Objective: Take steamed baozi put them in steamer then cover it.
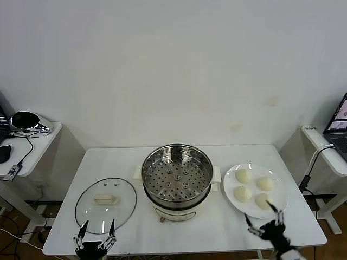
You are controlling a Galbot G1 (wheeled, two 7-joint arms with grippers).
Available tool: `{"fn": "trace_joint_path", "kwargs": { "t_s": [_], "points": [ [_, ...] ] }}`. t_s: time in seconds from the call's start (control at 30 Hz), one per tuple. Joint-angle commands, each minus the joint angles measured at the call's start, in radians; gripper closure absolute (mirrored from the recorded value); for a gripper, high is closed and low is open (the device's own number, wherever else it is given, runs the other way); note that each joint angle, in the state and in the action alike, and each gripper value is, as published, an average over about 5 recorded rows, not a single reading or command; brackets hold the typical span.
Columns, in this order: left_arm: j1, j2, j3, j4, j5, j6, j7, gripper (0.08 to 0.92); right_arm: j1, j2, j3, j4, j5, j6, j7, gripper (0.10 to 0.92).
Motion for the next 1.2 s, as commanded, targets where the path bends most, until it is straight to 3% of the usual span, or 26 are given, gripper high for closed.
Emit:
{"fn": "trace_joint_path", "kwargs": {
  "t_s": [0.03, 0.3, 0.57, 0.8, 1.2],
  "points": [
    [-0.003, -0.002, -0.019, -0.021, 0.051, -0.005, 0.017, 0.177, 0.290, -0.377, 0.005, -0.098, -0.129, -0.124, -0.291, 0.203],
    [-0.007, -0.003, -0.016, -0.012, 0.066, -0.004, 0.028, 0.177, 0.761, -0.502, -0.426, -0.334, -0.140, -0.089, -0.602, 0.203],
    [-0.018, -0.003, -0.020, 0.003, 0.089, -0.005, 0.030, 0.177, 1.324, -0.463, -1.008, -0.603, -0.107, 0.006, -0.815, 0.203],
    [-0.021, 0.000, -0.040, 0.007, 0.092, -0.008, 0.033, 0.177, 1.577, -0.327, -1.280, -0.772, -0.087, 0.064, -0.887, 0.203],
    [-0.020, 0.006, -0.057, 0.009, 0.093, -0.009, 0.038, 0.177, 1.590, -0.121, -1.356, -1.017, -0.150, 0.128, -0.881, 0.203]
  ]
}}
